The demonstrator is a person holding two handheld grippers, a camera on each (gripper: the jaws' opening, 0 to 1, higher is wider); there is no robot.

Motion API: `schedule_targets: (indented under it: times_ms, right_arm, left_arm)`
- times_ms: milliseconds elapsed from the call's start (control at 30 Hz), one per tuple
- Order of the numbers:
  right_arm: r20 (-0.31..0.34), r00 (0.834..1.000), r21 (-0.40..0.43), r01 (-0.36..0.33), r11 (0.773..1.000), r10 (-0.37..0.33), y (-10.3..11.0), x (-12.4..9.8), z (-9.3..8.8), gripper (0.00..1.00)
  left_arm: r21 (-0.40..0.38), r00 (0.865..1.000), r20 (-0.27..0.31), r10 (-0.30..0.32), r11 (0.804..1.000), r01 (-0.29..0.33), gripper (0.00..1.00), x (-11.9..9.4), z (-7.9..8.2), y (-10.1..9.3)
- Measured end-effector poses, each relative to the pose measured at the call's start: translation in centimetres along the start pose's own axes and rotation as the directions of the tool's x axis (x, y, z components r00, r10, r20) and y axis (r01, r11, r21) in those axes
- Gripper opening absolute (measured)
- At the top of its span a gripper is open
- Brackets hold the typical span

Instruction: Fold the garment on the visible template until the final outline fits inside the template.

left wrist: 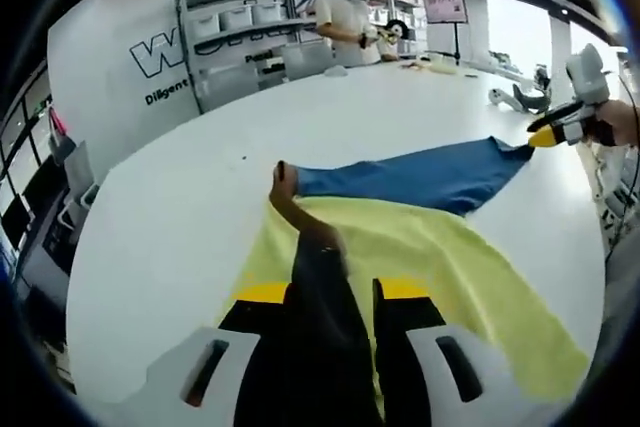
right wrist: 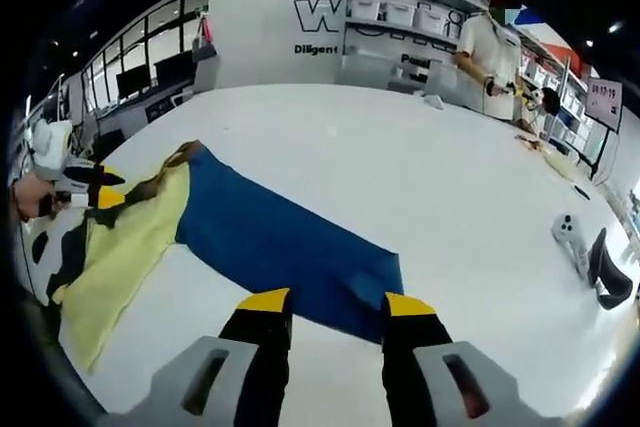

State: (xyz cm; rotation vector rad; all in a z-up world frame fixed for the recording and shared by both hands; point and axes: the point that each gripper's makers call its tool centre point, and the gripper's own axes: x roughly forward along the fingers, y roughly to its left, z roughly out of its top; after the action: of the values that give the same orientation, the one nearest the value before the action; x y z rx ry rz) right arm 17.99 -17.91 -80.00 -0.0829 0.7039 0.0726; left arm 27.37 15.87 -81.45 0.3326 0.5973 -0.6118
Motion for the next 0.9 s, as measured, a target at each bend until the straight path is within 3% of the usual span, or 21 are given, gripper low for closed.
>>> schedule_targets:
  times_ms: [233,300,433,633,900]
  right_arm:
    - [-0.019,0.999,-0.002,-0.044,0.999,0.044,1.7,0.3,-0.3,0.3]
    - [-0.021,0.998,0.005,-0.051,0.999,0.051,1.8,0.3,-0.4,0.3]
    - [-0.021,0.999,0.014,-0.05,0.999,0.05,1.9,0.2,-0.4,0.3]
    - [-0.017,0.998,0.02,-0.058,0.998,0.058,2.1,0.0,-0.5,0.31]
    - [-0.027,0.998,0.032,-0.062,0.998,0.063,2.1,0.0,-0.9,0.32]
  left_arm:
    - [-0.046,0.999,-0.007,-0.043,0.998,0.042,0.35,2.6,1.0,-0.7]
    - [-0.101,0.997,0.048,-0.066,0.992,0.07,0.38,2.9,2.1,-1.3]
    - [-0.057,0.999,-0.019,-0.039,0.998,0.038,0.37,4.3,0.9,-0.7]
    - [-0.043,0.998,-0.062,-0.018,0.999,0.016,0.36,5.1,-0.2,-0.3]
    - [-0.094,0.999,-0.045,-0.026,0.995,0.022,0.33,5.2,-0.2,-0.6]
